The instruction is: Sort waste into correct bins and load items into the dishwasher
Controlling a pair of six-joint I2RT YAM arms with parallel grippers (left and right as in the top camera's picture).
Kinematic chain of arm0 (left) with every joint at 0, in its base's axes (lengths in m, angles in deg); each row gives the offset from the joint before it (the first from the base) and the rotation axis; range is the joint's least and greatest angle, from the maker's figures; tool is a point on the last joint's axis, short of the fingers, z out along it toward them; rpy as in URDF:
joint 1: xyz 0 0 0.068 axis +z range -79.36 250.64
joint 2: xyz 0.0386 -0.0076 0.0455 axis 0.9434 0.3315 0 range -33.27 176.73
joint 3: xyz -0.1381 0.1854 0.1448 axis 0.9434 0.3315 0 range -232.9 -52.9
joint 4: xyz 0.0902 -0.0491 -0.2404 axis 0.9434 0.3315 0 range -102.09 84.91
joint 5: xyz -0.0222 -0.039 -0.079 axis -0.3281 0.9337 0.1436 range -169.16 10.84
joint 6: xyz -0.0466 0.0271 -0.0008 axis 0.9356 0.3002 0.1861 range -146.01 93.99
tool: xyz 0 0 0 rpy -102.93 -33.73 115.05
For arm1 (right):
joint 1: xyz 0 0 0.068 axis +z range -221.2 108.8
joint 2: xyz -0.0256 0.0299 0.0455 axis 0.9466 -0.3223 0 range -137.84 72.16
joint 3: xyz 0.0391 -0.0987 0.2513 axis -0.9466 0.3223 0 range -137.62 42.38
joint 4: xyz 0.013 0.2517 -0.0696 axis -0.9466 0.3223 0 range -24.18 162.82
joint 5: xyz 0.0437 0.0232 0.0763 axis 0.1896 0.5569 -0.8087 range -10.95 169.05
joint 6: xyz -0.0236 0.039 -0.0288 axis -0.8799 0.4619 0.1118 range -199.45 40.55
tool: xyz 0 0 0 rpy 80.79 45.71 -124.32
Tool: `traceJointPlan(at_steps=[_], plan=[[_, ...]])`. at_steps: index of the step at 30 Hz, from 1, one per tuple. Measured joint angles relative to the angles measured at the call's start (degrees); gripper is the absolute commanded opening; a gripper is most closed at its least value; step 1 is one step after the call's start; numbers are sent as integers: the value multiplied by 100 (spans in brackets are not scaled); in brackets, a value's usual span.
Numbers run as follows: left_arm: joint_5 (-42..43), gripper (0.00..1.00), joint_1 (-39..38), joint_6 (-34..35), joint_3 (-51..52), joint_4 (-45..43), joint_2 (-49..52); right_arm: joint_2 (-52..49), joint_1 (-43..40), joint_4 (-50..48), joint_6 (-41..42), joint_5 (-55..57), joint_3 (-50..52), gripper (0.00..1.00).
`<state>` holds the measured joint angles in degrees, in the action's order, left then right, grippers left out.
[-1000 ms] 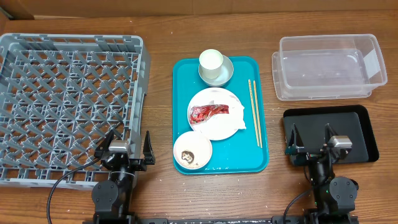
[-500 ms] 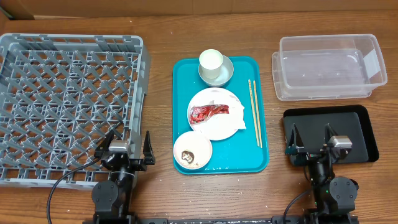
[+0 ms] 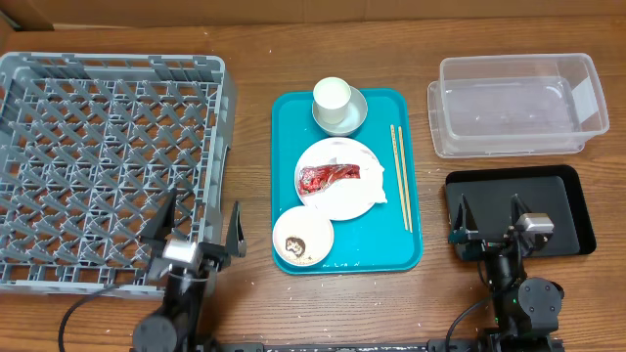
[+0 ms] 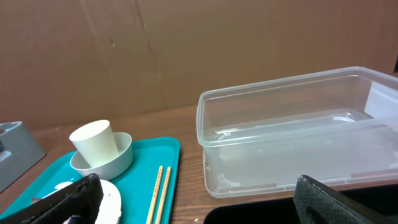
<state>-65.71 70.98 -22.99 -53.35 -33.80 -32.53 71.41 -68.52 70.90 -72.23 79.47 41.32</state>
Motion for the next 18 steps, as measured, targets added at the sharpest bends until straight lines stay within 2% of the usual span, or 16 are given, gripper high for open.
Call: traceJointPlan(at_steps=[4,6,10,14,15,18], plan=[[94,100,0,-72,-87,-1456,15,2,-2,4,0,-2,0,100],[98,100,0,-142,-271,-1191,127,4,0,4,2,0,0,100],[186,100,0,-310,-1419,-74,1191,13,0,0,0,-2,0,100],[678,100,0,-553,-3335,1408,2999,11,-2,4,4,0,0,100],[949,100,0,-656,-4081,2100,3681,11,0,11,0,-2,0,100],[1475,100,0,-815,-5429,3279,5056,17,0,4,-2,-2,0,100]])
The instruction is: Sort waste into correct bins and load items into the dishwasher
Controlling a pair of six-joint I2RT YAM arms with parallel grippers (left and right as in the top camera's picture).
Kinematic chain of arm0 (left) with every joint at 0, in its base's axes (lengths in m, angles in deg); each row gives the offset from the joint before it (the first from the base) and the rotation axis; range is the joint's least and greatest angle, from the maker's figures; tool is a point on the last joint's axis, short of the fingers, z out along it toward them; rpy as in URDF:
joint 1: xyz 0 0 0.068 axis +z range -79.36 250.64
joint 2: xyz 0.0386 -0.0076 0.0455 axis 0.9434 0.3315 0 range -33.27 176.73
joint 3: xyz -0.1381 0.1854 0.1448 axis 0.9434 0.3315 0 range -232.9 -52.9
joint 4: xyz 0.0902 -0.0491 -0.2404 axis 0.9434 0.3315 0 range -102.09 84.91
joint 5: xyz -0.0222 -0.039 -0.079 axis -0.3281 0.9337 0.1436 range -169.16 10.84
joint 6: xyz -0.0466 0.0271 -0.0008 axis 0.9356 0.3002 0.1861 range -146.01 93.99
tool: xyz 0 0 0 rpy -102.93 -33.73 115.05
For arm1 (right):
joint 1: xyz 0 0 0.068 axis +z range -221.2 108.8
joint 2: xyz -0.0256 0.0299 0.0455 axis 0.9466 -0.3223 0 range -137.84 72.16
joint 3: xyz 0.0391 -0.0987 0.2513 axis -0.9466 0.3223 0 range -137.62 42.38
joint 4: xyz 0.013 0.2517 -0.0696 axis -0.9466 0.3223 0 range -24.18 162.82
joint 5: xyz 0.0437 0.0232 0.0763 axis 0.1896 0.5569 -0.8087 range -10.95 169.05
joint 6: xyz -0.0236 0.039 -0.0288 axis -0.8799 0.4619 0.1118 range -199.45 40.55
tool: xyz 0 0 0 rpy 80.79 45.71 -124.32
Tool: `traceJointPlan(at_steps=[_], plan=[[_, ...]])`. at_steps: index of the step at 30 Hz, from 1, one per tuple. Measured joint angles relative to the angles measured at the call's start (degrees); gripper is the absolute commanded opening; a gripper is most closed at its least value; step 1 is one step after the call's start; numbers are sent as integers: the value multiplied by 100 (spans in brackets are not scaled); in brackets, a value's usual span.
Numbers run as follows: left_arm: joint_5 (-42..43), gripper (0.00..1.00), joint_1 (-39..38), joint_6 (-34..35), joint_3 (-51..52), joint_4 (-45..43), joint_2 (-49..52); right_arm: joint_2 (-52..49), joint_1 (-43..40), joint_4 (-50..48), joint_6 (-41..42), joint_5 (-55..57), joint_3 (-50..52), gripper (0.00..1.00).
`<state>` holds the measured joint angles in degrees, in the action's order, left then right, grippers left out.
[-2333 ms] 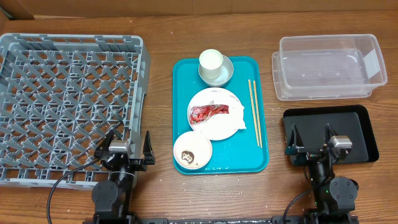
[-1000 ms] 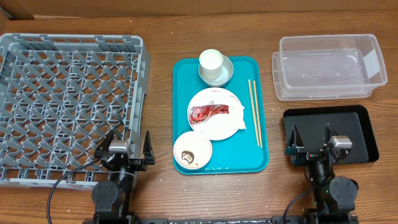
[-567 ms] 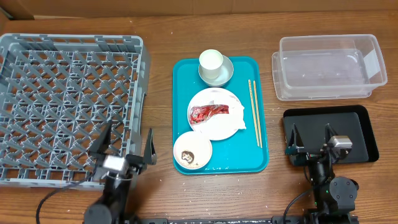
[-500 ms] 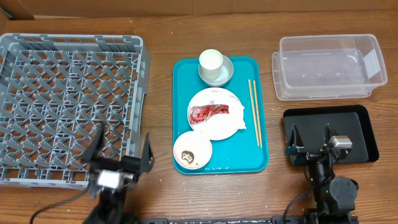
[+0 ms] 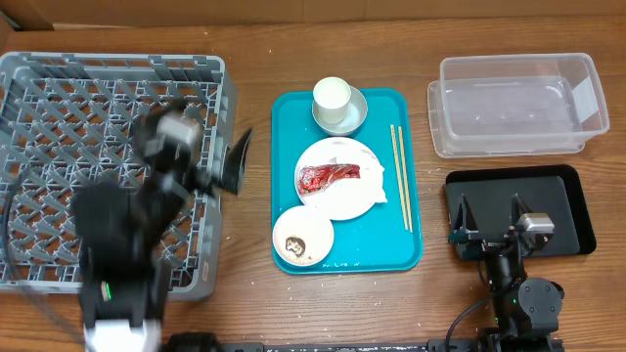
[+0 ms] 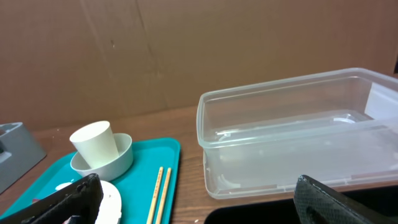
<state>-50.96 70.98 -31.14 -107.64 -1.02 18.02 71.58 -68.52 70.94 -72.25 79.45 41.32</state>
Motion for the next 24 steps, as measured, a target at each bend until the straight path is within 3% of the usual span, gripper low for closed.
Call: traceJointPlan(at_steps=[4,9,11,14,19,24], plan=[[800,100,0,101,-1281,492,1705,0,0,0,0,0,0,100],[2050,100,-76,597,-1655,302,3108,0,0,2,2,0,0,100],[2046,100,-192,723,-1729,518,3314,0,0,2,2,2,0,100],[1565,100,-608,758,-2280,1539,3620,0,0,2,2,2,0,100],[-444,100,-1773,181,-3880,3600,4085,0,0,2,4,0,0,100],[-1919,100,-2677,-140,-4736,4004,4371,0,0,2,4,2,0,100]])
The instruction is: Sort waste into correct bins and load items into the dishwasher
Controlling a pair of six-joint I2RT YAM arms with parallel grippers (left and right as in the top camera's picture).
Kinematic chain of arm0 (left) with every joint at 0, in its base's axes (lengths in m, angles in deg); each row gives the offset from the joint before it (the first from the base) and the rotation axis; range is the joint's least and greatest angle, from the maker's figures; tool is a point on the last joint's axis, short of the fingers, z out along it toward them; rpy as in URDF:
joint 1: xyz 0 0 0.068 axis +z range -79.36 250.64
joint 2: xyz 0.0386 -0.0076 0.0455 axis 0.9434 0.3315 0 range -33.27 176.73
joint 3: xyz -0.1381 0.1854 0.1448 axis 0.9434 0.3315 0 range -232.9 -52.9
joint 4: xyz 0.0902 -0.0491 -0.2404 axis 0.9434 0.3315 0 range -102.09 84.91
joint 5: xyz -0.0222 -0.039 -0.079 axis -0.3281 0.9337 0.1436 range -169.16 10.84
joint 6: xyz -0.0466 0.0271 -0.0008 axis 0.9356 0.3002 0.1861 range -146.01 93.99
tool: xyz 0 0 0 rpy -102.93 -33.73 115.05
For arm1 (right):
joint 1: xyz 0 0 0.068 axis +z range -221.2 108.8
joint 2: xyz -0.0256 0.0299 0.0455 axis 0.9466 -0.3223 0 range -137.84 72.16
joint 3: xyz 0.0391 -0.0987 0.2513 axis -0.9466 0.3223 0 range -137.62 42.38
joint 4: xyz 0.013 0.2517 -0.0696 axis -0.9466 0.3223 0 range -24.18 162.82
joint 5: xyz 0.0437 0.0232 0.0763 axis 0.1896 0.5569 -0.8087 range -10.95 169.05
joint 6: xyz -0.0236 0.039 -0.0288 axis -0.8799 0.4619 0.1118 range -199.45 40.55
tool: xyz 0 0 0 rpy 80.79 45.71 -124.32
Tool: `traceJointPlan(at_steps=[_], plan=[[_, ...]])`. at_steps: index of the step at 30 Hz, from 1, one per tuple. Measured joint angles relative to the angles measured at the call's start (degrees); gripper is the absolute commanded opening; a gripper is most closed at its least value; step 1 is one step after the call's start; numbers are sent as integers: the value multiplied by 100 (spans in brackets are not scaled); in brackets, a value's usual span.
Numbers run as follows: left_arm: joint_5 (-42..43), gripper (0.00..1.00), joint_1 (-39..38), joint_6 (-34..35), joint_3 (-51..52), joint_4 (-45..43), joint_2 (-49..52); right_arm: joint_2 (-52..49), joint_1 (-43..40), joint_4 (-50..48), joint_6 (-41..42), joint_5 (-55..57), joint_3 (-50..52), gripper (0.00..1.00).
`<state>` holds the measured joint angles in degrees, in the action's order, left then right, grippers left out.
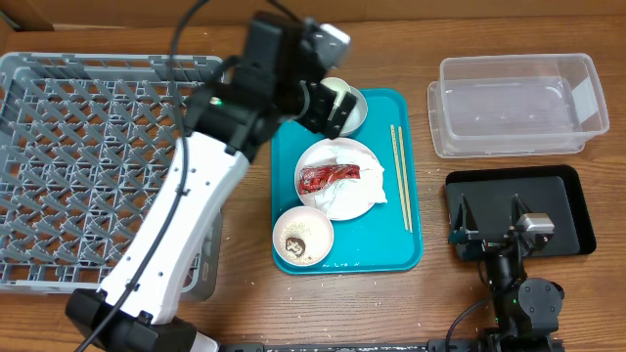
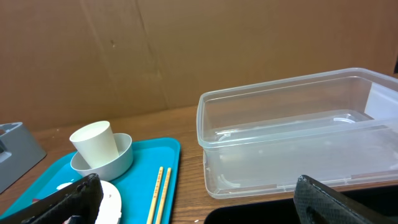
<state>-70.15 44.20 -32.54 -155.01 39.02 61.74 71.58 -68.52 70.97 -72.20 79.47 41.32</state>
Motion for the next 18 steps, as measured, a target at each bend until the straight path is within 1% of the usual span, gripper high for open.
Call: traceJointPlan(at_steps=[3,11,13,14,15,18], plan=[[-155,100,-269,-50,-33,44,136,0,0,0,-4,-2,0,100],[389,100,-732,-120,-33,37,1005,0,0,0,-7,-2,0,100],[391,74,-809,-120,-33,44,1252,0,0,0,-2,-2,0,100],[387,67,-837,-125,-33,59,1401,0,0,-2,-2,-2,0,100],[378,62,-848,-127,-33,72,1543,0,0,2,-2,-2,0,100],[269,56,-852,-57,-33,107,1873,0,0,-2,0,-2,0,100]])
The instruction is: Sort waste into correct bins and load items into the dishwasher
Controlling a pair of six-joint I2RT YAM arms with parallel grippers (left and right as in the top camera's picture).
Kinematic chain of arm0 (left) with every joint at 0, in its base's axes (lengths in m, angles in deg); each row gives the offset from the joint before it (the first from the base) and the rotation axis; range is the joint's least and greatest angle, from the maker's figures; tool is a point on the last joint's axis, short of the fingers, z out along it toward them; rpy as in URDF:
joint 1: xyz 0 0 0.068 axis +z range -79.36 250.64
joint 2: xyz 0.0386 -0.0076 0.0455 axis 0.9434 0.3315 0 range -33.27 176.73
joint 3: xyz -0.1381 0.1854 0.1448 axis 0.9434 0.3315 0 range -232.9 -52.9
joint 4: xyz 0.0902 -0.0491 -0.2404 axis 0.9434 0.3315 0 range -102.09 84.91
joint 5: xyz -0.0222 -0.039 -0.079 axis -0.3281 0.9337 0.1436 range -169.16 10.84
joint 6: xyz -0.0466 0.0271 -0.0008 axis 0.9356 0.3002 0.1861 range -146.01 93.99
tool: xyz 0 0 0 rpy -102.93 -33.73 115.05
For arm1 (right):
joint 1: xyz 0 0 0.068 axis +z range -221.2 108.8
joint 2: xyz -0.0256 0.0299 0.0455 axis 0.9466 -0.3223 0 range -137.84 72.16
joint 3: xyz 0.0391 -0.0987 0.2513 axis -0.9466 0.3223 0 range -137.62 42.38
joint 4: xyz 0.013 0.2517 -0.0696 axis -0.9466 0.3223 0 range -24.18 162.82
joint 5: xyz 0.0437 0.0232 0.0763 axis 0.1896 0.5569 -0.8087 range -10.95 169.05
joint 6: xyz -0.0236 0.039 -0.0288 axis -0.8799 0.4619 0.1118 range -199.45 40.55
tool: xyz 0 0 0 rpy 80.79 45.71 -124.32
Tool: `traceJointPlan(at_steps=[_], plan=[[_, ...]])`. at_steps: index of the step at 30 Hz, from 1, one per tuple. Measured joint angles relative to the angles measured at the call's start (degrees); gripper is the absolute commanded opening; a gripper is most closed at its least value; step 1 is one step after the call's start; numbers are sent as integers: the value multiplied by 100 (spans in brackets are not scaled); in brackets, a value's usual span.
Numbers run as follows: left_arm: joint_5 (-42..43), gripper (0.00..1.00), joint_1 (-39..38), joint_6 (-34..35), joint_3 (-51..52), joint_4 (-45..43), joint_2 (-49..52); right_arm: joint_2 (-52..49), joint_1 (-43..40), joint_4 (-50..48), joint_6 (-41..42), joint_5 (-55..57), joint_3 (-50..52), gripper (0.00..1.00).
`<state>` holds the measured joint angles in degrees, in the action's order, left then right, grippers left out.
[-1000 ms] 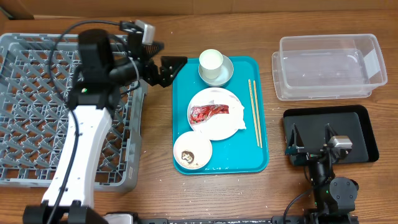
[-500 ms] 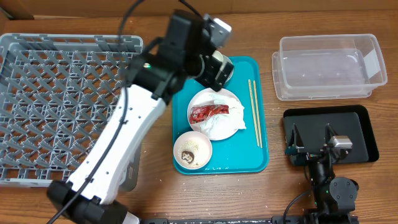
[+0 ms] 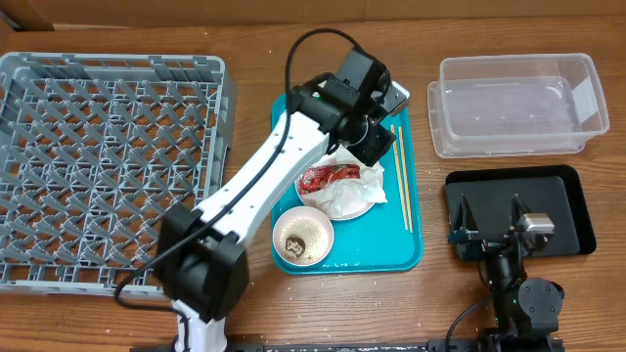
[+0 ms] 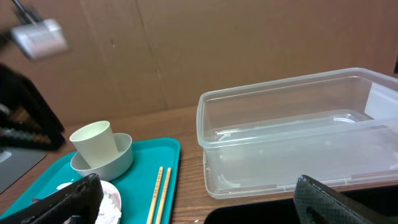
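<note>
On the teal tray (image 3: 391, 240) lie a white plate (image 3: 344, 200) with red food scraps and a crumpled napkin, a small bowl (image 3: 303, 237) with crumbs, and a pair of chopsticks (image 3: 400, 176). A pale cup (image 4: 94, 144) stands in a grey bowl (image 4: 109, 163) at the tray's far end; my left arm hides both from overhead. My left gripper (image 3: 372, 142) hangs over the plate's far right edge, its fingers apart and nothing seen in them. My right gripper (image 3: 487, 223) rests open over the black tray (image 3: 562, 196).
A grey dish rack (image 3: 108, 161) fills the left side. A clear plastic bin (image 3: 514, 103) stands at the back right, behind the black tray. My left arm stretches diagonally from the front edge across the tray's left half. A cardboard wall (image 4: 186, 50) closes the back.
My left gripper has moved from above the cup and bowl at the tray's far end to the right, now over the plate's far edge beside the chopsticks. The right arm is unchanged.
My left gripper first rested open at the front edge by the rack. It then was raised over the rack's right side, then over the cup and bowl, and now over the plate. Nothing on the tray has shifted. My right gripper stayed open over the black tray.
</note>
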<state>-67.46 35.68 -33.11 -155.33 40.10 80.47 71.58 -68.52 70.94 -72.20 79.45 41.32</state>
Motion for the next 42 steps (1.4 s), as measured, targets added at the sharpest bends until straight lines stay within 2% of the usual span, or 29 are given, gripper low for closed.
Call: traceJointPlan(at_steps=[6,11,14,17,21,27,30,35,36,38,42], plan=[[-682,50,7,442,0,72,105,0,0,0,0,0,0,100],[-1176,55,20,682,-9,796,105,0,0,2,-2,0,0,100],[-1244,56,22,739,-107,1320,105,0,0,4,-2,2,0,100],[-1246,61,22,756,-273,1694,98,0,0,4,-2,4,0,100],[-1252,64,22,702,-326,1969,37,0,0,2,0,2,0,100],[-1480,69,157,822,-350,1939,26,0,0,2,0,0,0,100],[-1742,70,501,1154,-592,1941,26,0,0,0,-2,2,0,100],[-1482,80,1628,1456,-1279,1875,24,0,0,2,0,2,0,100],[-1351,84,1899,1491,-1370,1856,15,0,0,2,-2,2,0,100],[-1180,100,2371,1537,-1469,1812,-9,0,0,0,0,0,0,100],[-984,100,3303,1773,-1495,1788,-28,0,0,2,-2,0,0,100]])
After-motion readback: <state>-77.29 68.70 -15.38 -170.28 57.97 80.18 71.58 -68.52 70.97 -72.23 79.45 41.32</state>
